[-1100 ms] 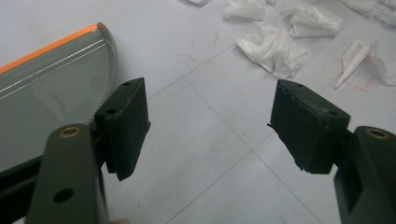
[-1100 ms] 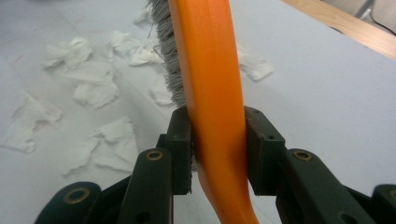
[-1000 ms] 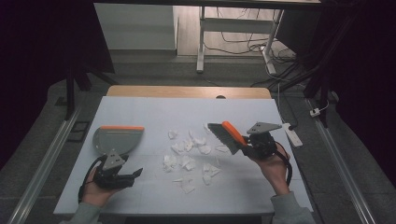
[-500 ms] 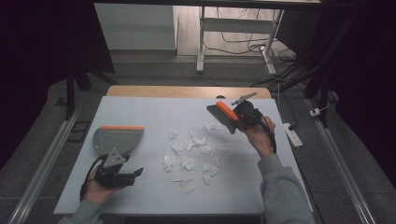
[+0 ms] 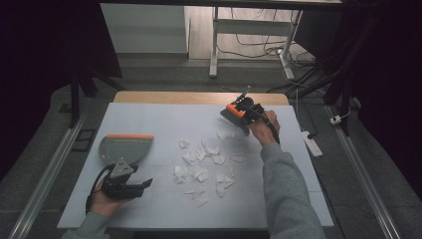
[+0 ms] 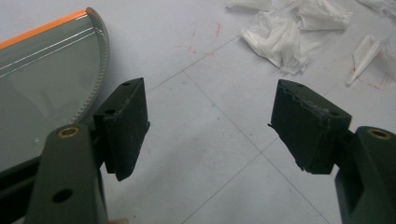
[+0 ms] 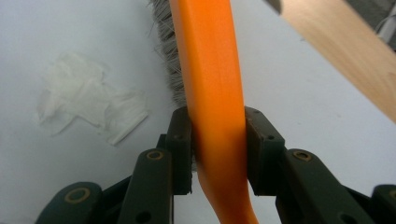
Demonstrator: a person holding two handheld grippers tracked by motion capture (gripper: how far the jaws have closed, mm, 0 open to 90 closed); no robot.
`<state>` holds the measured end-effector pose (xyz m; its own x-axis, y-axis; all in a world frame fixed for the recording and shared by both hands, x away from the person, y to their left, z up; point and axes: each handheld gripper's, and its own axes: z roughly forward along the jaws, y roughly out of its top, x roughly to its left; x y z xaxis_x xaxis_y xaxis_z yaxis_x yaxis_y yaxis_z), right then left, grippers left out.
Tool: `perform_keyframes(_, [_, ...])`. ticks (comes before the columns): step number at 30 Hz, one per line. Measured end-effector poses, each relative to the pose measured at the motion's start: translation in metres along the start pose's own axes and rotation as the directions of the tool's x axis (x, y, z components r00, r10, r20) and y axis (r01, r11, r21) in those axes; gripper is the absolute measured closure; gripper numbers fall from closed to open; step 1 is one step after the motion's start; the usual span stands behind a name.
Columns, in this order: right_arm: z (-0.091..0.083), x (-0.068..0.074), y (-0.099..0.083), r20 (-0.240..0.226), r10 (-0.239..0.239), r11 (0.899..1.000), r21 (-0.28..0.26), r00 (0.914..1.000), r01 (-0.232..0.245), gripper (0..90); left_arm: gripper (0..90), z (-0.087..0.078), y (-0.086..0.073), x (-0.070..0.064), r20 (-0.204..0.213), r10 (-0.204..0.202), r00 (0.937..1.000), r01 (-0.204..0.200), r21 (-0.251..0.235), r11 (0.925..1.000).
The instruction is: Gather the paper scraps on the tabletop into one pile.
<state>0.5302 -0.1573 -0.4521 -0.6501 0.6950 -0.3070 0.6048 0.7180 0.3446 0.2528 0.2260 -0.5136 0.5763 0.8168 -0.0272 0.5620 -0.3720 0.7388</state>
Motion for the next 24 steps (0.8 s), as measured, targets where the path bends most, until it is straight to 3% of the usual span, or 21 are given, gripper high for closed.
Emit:
perform_keyframes(3, [0.001, 0.008, 0.003, -0.031, -0.029, 1.0, 0.004, 0.9991, 0.029, 66.7, 28.1, 0.001, 0.0, 0.0, 0.002, 0.0, 1.0, 0.0, 0.002, 1.0])
perform_keyframes(5, [-0.001, 0.017, 0.005, -0.039, -0.078, 0.997, 0.011, 0.9962, 0.079, 66.8, 28.1, 0.001, 0.0, 0.0, 0.001, 0.001, 1.0, -0.001, 0.003, 1.0])
perform_keyframes(9, [-0.007, 0.037, 0.006, -0.069, -0.165, 0.986, 0.028, 0.9839, 0.167, 66.8, 28.1, 0.002, 0.0, -0.001, -0.002, 0.004, 1.0, -0.004, 0.004, 1.0])
perform_keyframes(14, [-0.019, 0.061, -0.005, -0.123, -0.225, 0.974, -0.006, 0.9666, 0.226, 66.7, 28.2, 0.001, 0.0, -0.004, -0.001, 0.015, 0.9999, -0.015, 0.006, 0.9999])
perform_keyframes(18, [-0.034, 0.073, -0.021, -0.188, -0.222, 0.975, -0.049, 0.957, 0.216, 66.8, 28.2, 0.001, 0.001, -0.005, 0.002, 0.014, 0.9999, -0.014, 0.003, 0.9999])
perform_keyframes(24, [-0.063, 0.067, -0.034, -0.16, -0.151, 0.982, -0.134, 0.9755, 0.13, 66.7, 28.3, -0.002, 0.0, -0.005, -0.005, 0.01, 0.9999, -0.01, -0.005, 0.9999])
